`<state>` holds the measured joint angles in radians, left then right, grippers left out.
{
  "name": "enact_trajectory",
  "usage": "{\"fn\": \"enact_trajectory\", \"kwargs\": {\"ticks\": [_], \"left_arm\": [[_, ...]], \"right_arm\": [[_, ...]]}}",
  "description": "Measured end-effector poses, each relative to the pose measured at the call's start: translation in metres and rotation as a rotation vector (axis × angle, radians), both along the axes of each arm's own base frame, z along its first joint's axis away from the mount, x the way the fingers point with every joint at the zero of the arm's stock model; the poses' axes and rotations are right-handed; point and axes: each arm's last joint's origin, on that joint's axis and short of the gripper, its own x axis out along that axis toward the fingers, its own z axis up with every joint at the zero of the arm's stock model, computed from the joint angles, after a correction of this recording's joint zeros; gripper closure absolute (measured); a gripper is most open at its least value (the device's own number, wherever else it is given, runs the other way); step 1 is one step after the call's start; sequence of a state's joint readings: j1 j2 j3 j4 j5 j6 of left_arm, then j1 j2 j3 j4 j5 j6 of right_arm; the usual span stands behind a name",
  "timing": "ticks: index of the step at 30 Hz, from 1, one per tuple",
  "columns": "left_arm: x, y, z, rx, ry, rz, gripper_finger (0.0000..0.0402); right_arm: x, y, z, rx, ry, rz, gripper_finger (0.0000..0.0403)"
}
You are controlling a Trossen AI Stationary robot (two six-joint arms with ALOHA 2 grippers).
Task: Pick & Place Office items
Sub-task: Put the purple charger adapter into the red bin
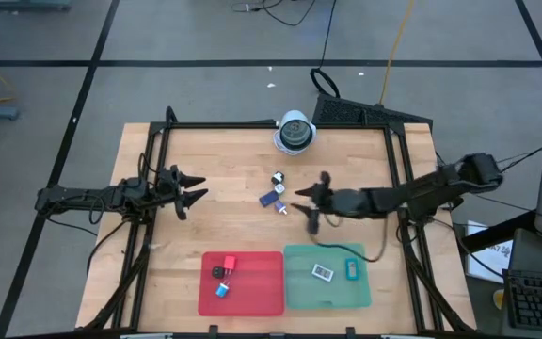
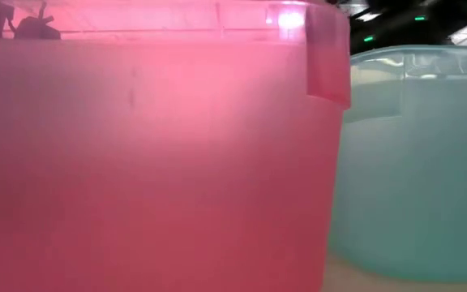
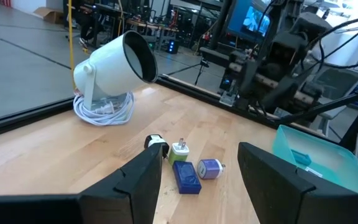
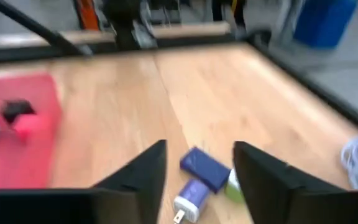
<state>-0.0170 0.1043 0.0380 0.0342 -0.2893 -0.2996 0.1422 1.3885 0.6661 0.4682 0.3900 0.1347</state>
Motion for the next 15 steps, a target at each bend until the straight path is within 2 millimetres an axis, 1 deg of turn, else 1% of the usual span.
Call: {"fn": "enact_trajectory", "kwargs": {"ticks": [2, 4, 7, 10, 15], "left_arm": [[0.000, 0.000, 0.000, -0.001, 0.001, 0.000, 0.0188], [0.000, 0.000, 0.000, -0.015, -0.003, 0.000, 0.0188], [0.000, 0.000, 0.000, -0.026, -0.005, 0.000, 0.0188], [0.000, 0.000, 0.000, -0.032, -0.006, 0.000, 0.0188], [0.000, 0.000, 0.000, -0.041, -0.009, 0.001, 0.0188]], "right_arm": [[0.017, -0.003, -0.006, 0.012, 0.069, -0.024, 0.0189], [0.030, -0.006, -0.016, 0.026, 0.126, -0.049, 0.0154], [0.044, -0.010, -0.030, 0.086, 0.170, -0.094, 0.0117], [0.052, -0.010, -0.043, 0.163, 0.193, -0.087, 0.0099], [0.059, -0.010, -0.069, 0.165, 0.243, -0.095, 0.0103]]}}
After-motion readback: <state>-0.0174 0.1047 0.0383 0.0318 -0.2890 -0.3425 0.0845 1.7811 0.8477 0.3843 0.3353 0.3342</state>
